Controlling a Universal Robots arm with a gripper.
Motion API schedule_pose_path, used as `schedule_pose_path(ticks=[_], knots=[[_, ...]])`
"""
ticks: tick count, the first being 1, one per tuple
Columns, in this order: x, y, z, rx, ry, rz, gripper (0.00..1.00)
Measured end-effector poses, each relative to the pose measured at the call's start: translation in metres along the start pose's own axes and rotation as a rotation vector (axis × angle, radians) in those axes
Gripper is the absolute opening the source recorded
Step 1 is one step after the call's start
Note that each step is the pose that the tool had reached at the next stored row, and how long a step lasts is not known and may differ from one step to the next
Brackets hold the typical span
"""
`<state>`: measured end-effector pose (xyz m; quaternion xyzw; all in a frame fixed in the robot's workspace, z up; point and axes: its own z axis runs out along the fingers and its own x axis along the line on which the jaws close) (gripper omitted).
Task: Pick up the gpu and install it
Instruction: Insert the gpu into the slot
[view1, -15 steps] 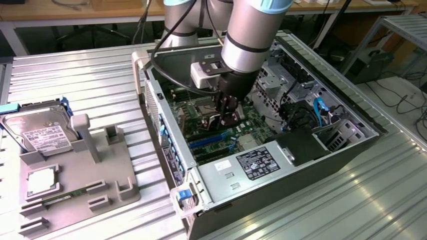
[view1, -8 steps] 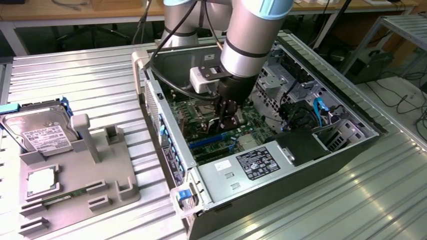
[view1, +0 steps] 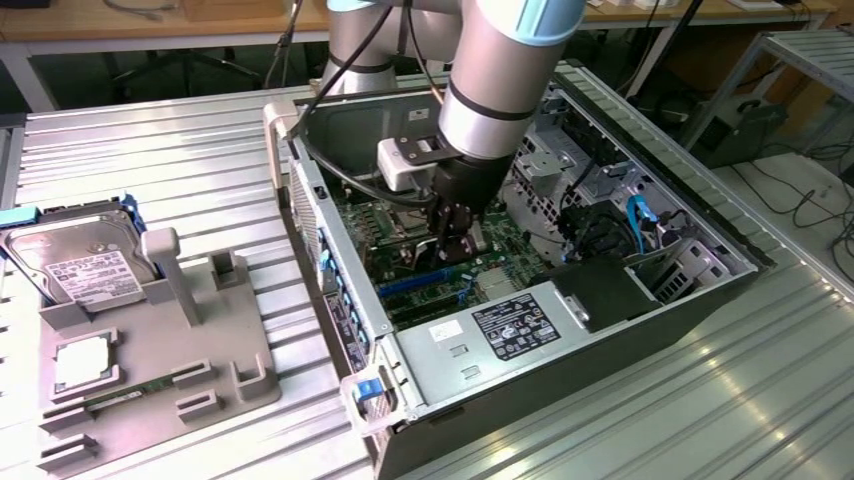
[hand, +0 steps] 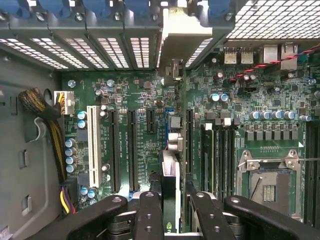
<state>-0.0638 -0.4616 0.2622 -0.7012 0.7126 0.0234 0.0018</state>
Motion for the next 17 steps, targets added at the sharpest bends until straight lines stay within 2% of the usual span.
schedule_pose_path(ticks=[17], knots=[[0.002, 0.0063, 0.0074, -0.0001, 0.0003, 0.0, 0.27]])
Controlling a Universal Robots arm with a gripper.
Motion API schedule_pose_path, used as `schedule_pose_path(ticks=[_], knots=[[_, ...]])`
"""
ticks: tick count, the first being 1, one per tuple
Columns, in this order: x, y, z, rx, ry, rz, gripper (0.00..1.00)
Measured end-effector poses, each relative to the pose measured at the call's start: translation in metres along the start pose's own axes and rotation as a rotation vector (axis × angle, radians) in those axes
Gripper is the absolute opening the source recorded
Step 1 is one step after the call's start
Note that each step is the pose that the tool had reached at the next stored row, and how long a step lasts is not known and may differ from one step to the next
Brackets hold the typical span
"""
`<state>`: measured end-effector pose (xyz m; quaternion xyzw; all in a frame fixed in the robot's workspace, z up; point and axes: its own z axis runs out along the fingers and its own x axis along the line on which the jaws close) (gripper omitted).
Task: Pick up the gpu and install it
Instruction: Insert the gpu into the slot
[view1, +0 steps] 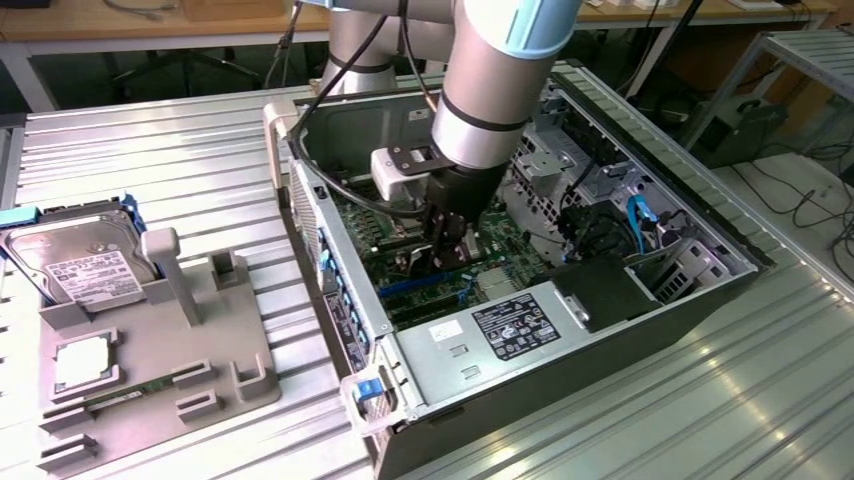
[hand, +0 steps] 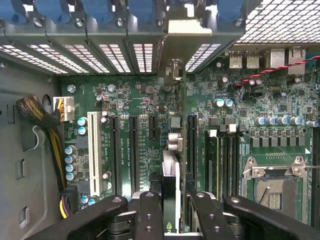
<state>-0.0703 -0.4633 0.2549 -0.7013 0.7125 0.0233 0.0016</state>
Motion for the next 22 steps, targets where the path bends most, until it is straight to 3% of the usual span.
schedule_pose_path(ticks=[12, 22], knots=[[0.0003, 0.0015, 0.0071, -0.0002, 0.0002, 0.0, 0.27], [0.0001, 0.0025, 0.0037, 0.0003, -0.0005, 0.0, 0.27]])
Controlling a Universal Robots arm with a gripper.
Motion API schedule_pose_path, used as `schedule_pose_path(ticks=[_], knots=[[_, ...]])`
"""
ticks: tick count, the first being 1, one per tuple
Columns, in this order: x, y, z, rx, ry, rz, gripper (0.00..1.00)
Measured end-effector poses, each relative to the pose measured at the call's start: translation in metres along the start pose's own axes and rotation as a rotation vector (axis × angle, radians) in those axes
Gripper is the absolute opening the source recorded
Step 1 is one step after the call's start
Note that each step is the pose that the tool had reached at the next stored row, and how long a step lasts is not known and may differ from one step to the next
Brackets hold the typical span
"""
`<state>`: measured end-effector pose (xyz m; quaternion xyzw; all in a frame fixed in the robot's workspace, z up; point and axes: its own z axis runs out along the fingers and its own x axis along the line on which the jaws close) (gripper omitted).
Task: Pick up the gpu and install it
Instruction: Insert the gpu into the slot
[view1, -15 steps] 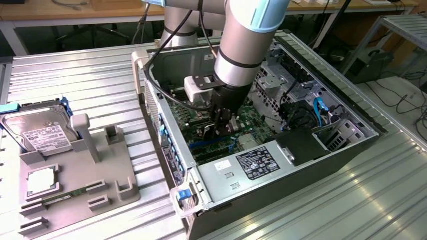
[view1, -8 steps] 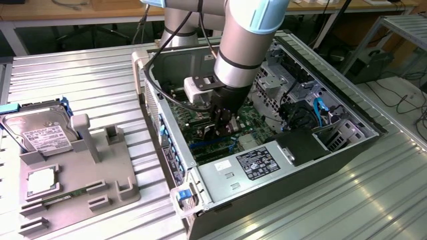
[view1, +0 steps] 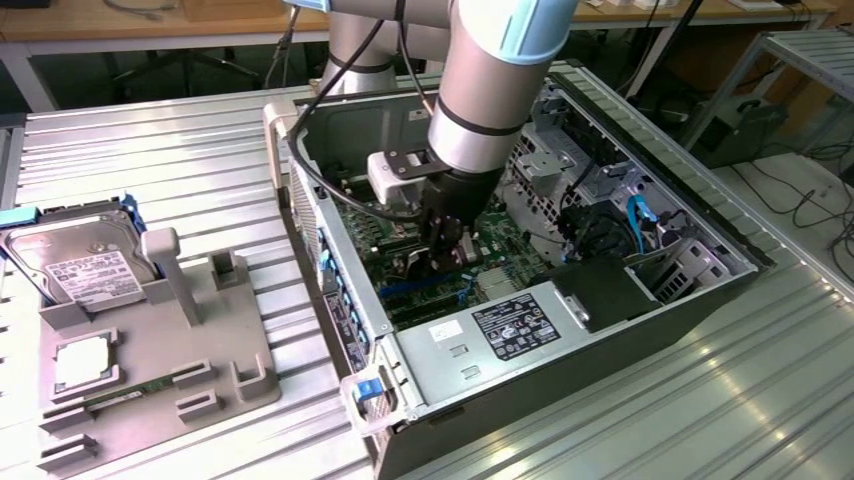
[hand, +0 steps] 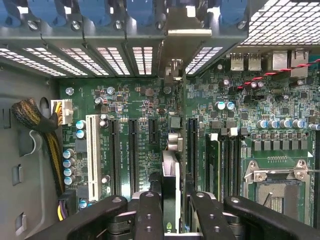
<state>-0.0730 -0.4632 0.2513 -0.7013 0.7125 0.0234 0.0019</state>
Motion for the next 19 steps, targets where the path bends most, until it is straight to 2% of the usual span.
schedule_pose_path(ticks=[6, 13, 18, 19], knots=[[0.0001, 0.0025, 0.0002, -0.0002, 0.0002, 0.0, 0.27], [0.0002, 0.0025, 0.0026, -0.0003, -0.0026, 0.0, 0.27], [0.0004, 0.0024, 0.007, -0.0011, -0.0067, 0.0, 0.27], [0.0, 0.0021, 0.0086, 0.0, -0.01, 0.0, 0.27]])
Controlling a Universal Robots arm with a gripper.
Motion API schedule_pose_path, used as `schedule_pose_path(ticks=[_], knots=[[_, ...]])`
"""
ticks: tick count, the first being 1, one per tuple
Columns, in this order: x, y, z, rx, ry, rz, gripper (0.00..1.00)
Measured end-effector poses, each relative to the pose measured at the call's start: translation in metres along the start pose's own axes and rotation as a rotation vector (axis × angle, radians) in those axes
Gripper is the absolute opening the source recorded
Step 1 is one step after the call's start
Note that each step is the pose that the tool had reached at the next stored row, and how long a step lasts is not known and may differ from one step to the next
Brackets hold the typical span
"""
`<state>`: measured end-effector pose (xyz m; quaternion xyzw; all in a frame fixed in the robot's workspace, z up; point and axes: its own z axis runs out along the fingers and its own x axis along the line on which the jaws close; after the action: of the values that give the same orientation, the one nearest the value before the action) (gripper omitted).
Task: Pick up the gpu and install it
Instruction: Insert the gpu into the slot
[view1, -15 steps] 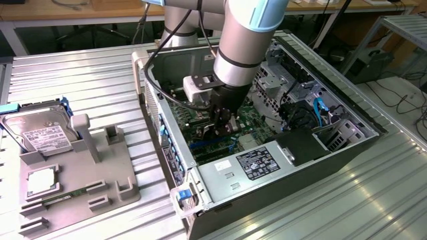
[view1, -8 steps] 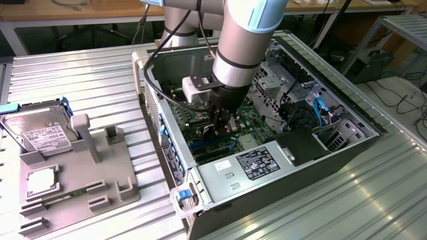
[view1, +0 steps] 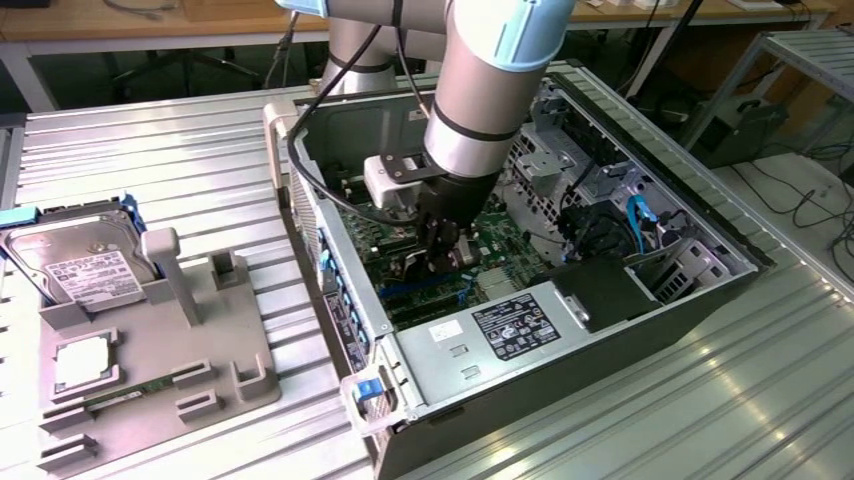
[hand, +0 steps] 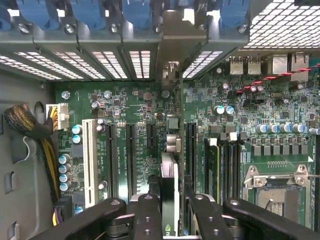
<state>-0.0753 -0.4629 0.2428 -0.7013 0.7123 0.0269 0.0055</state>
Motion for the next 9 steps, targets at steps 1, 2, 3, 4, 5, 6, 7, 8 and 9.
schedule_pose_path(ticks=[1, 2, 3, 4, 5, 6, 7, 8, 9], knots=[[0.0002, 0.0001, 0.0007, -0.0003, 0.0003, 0.0, 0.27], [0.0004, 0.0002, 0.0003, -0.001, 0.0016, 0.0, 0.27], [0.0004, 0.0002, 0.0, -0.0013, 0.002, 0.0, 0.27], [0.0004, 0.0002, 0.0, -0.0013, 0.0019, 0.0, 0.27], [0.0004, 0.0002, 0.0, -0.0015, 0.0019, 0.0, 0.27], [0.0004, 0.0002, 0.0001, -0.0014, 0.0018, 0.0, 0.27], [0.0004, 0.0002, 0.0001, -0.0014, 0.0016, 0.0, 0.27], [0.0004, 0.0002, 0.0001, -0.0014, 0.0017, 0.0, 0.27], [0.0004, 0.0002, 0.0002, -0.0014, 0.0016, 0.0, 0.27]])
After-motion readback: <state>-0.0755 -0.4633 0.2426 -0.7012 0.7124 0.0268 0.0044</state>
